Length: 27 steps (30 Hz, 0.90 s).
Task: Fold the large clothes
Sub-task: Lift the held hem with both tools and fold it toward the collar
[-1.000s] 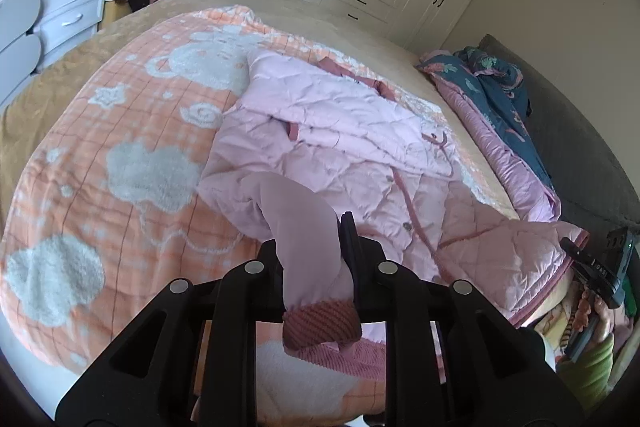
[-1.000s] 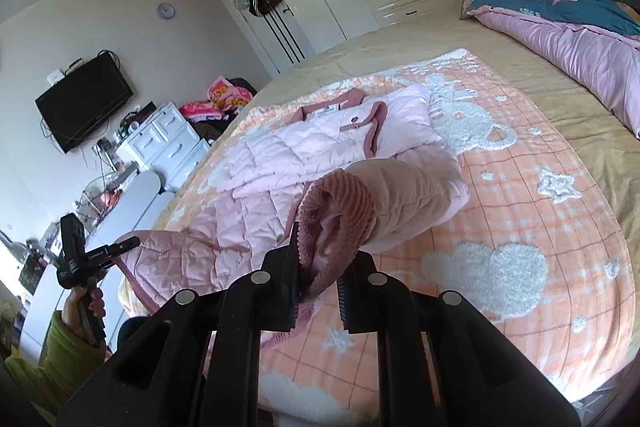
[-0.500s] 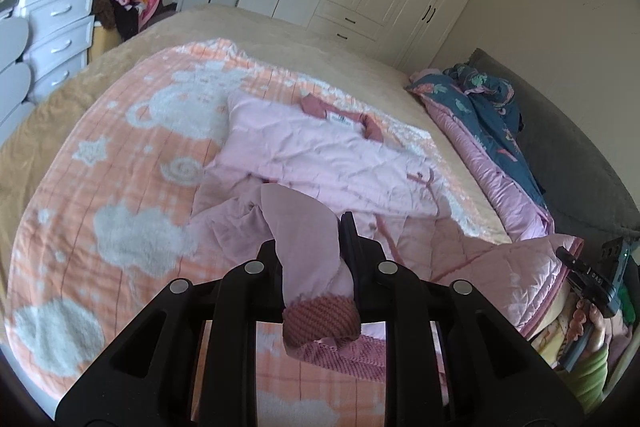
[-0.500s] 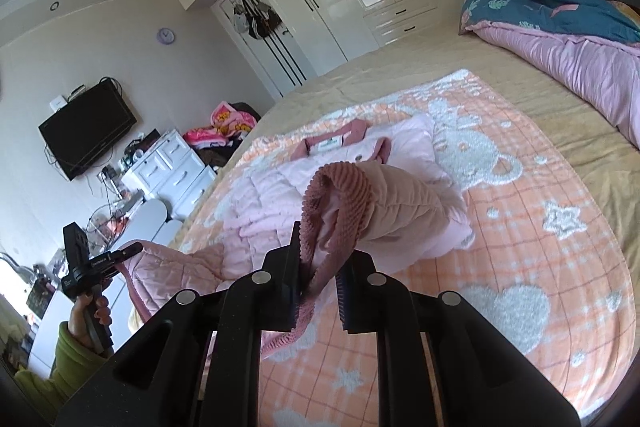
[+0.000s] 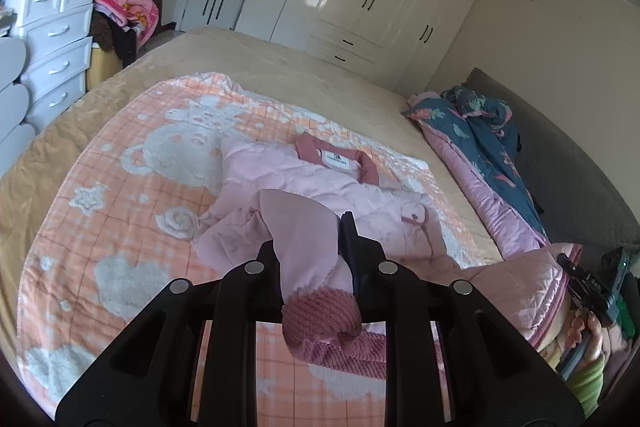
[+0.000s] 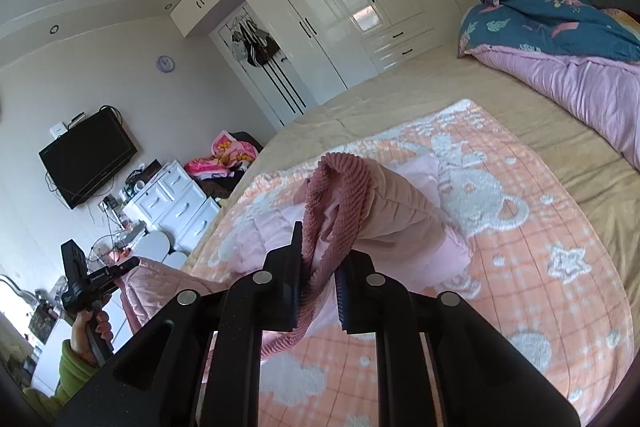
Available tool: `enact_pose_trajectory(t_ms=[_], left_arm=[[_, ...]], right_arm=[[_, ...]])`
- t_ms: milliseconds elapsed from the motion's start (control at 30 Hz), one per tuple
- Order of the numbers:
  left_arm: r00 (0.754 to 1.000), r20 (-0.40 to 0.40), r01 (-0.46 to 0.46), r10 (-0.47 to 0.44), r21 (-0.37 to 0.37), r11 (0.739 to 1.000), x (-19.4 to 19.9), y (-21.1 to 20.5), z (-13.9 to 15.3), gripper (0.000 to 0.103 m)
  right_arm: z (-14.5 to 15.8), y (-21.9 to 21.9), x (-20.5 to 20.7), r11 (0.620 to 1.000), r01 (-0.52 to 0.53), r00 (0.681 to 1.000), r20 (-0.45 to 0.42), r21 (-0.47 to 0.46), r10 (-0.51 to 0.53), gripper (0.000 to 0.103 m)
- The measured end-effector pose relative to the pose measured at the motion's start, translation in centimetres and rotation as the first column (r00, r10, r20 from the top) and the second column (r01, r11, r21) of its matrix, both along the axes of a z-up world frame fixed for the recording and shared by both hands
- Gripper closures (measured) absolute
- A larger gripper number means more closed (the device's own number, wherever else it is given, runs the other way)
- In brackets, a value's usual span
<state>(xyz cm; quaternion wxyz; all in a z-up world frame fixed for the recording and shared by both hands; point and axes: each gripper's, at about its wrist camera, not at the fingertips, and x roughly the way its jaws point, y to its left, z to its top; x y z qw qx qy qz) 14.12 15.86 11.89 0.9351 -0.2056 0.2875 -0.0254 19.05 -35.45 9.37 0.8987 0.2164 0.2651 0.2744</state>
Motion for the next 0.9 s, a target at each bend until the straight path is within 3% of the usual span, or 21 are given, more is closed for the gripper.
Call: enact_pose_trajectory(t_ms=[367, 633, 900], left_arm=[[0.997, 0.031, -0.076, 0.075, 0.009, 0.997, 4.1, 1.8, 2.2, 0.090], [0.991, 0.046, -0.124, 0.122, 0.052, 0.991, 7.6, 2.7, 2.4, 0.090], [0.990, 0.047, -0.141, 0.136, 0.112, 0.984, 10.6, 2.6, 1.4, 0.089]], right_arm=[[1.9, 0.0, 4.5, 0.993, 0.063, 0.997, 0.034, 0.102, -0.067, 0.091], [2.5, 0.6, 9.1, 0.989, 0.104, 0.993, 0.046, 0.102, -0.109, 0.091], [1.1, 0.9, 13.3, 0.986, 0.132, 0.991, 0.003, 0.102, -0.133, 0.091]])
